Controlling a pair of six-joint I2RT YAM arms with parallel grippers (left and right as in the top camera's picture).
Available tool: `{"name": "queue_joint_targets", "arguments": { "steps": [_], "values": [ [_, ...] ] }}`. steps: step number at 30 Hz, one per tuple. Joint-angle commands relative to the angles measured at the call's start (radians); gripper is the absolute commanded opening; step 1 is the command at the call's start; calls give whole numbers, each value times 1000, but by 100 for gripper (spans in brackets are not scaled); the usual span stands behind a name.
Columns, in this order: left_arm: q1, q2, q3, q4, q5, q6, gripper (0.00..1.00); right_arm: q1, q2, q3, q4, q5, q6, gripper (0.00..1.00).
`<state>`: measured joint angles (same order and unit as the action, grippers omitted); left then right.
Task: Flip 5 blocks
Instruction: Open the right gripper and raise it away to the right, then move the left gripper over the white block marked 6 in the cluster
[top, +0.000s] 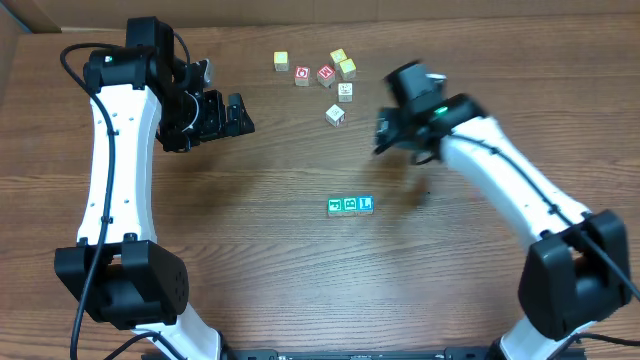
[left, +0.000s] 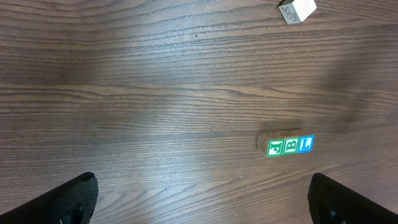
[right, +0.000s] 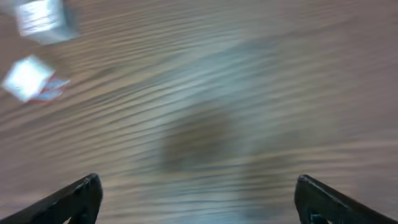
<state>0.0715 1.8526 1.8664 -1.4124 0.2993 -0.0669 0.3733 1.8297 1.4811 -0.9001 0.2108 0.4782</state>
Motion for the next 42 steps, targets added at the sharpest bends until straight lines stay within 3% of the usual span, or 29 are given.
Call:
{"name": "queue_joint_targets", "arguments": {
  "steps": [1,18,26,28,33,39,42],
  "values": [
    [-6,11,20,3,-4,11,100,-70,-17,13,-27,-14,-23,100],
    [-6,11,20,3,-4,11,100,-368,-17,13,-106,-22,-67,100],
    [-6,11,20,10,-3,11,100,-409,-17,13,-98,-22,-67,100],
    [-6,11,20,89,-3,10,100,-409,-17,13,-98,-22,-67,100],
    [-6,11,20,174,92,-170,100,-409,-17,13,-98,-22,-67,100],
    [-6,11,20,164,122,-206,100,-409,-17,13,-98,-22,-67,100],
    [-29,14,20,157,200,-207,32,-409,-17,13,-98,-22,-67,100]
  ]
}}
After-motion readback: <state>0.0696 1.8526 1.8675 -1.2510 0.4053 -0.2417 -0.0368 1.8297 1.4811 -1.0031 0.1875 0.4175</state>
